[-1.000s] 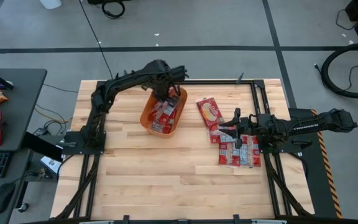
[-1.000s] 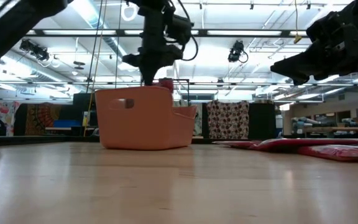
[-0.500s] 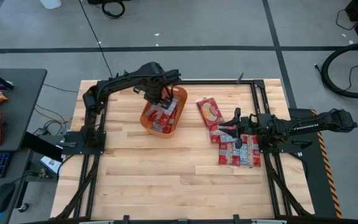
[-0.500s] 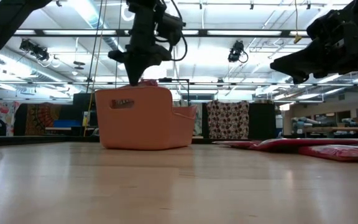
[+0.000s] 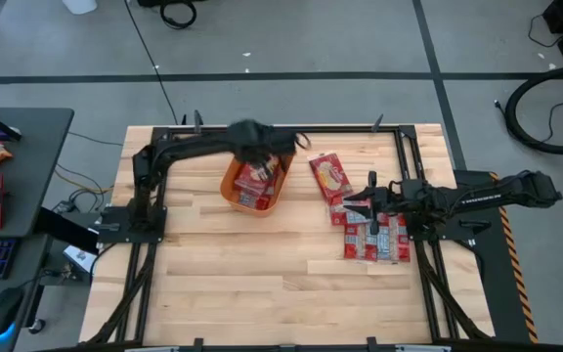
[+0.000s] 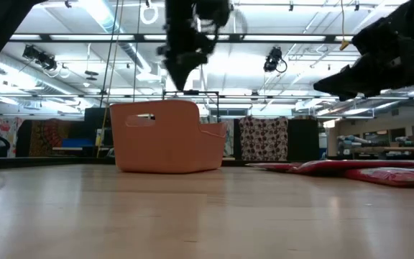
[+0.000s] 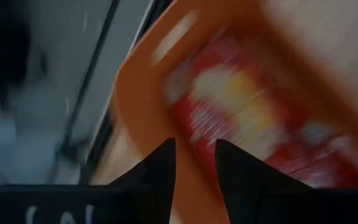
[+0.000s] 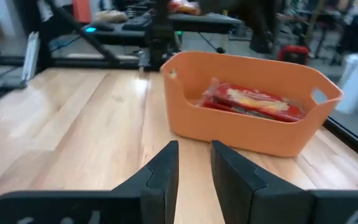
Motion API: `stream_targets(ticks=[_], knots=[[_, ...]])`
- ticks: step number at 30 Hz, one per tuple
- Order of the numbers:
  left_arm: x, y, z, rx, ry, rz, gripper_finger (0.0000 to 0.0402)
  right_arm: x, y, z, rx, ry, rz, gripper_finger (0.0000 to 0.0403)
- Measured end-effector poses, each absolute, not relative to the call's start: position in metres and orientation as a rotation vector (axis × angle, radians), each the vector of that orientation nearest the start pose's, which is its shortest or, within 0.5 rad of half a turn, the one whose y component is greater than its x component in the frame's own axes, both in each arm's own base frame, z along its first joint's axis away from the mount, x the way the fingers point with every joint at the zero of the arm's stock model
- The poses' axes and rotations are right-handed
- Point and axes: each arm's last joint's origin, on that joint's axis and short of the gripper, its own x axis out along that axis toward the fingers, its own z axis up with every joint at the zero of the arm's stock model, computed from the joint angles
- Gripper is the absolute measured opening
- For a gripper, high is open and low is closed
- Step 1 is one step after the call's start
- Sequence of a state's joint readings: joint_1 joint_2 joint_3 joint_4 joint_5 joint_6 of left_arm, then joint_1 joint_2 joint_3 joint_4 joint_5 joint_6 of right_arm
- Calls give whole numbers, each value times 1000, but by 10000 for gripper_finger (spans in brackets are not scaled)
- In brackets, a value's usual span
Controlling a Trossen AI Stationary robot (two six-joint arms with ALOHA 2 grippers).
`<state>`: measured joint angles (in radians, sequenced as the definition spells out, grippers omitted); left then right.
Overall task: Sort popcorn bags into baskets
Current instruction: Put the red popcorn pack into the orange bin
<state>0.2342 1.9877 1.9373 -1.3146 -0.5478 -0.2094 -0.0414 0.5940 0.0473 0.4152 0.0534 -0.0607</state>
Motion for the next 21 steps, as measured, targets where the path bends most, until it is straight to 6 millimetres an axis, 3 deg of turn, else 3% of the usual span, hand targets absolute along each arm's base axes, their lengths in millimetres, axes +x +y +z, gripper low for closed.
stream_targets(ticks=[7,11,16,21], knots=[[406,86,308,286,1167,521,116,151,-12,174,111,177,-249,99],[406,86,306,274,1175,463,116,166,-10,178,147,376,-267,99],[397,81,292,277,1117,403,116,184,3,177,102,687,-265,99],[374,70,274,271,1109,388,116,195,22,176,-6,896,-243,99]])
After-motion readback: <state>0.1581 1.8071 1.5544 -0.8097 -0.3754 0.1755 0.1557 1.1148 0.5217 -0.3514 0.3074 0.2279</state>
